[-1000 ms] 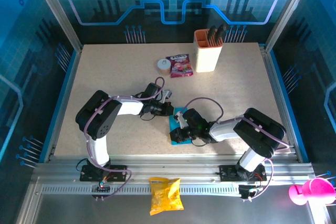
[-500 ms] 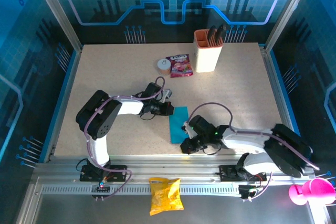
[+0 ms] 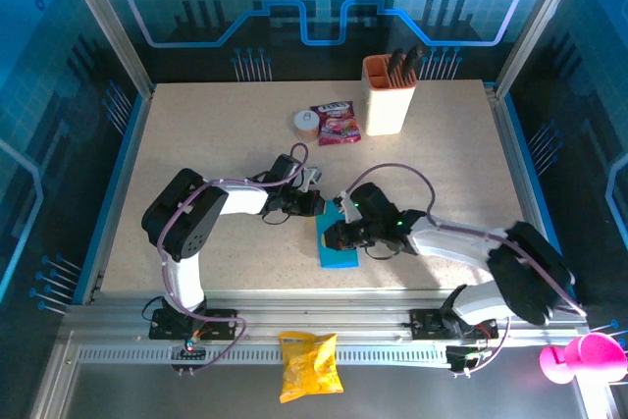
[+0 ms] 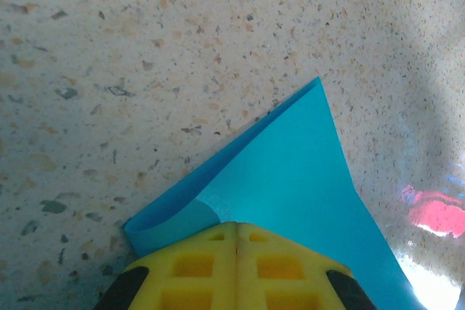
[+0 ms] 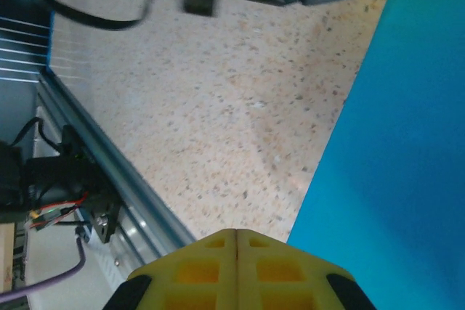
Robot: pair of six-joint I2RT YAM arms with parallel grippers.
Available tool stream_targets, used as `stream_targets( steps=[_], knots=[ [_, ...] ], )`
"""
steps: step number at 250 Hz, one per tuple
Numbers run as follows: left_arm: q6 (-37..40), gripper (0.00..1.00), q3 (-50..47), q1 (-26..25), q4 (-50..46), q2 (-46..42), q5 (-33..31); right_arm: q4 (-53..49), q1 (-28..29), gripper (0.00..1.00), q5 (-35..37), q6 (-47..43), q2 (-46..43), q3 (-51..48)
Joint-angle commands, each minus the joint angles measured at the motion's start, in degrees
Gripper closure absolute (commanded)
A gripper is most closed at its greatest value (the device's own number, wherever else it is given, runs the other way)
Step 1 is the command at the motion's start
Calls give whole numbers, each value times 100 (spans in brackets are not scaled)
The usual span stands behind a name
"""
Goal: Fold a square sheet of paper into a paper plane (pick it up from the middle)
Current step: First fold in half a square sheet of paper at the center of the table.
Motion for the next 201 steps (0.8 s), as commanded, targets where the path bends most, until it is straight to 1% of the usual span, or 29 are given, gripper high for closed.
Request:
stream_targets(
  steps=[1, 28, 51, 86, 118, 165, 201],
  knots=[
    [119, 100, -89, 27, -402, 267, -367, 772, 89, 100, -102, 360, 620, 164],
    [73, 100, -104, 27, -372, 250, -340, 930, 198, 100, -69, 402, 1140, 154],
    [-47, 100, -132, 36, -303, 219, -326, 1048, 187, 100, -19, 500, 1390, -59],
    [-281, 100, -55, 79, -252, 214, -374, 908, 206, 100, 178, 583, 1523, -343],
    [-468, 100, 89, 226, -185, 282, -419, 700, 207, 100, 384, 601, 1608, -536],
    [-523, 100, 417, 402, -207, 429, -498, 602, 207, 100, 548, 637, 1868, -704],
    [-492, 100, 691, 560, -359, 535, -578, 728, 207, 100, 564, 683, 2065, -794]
  ],
)
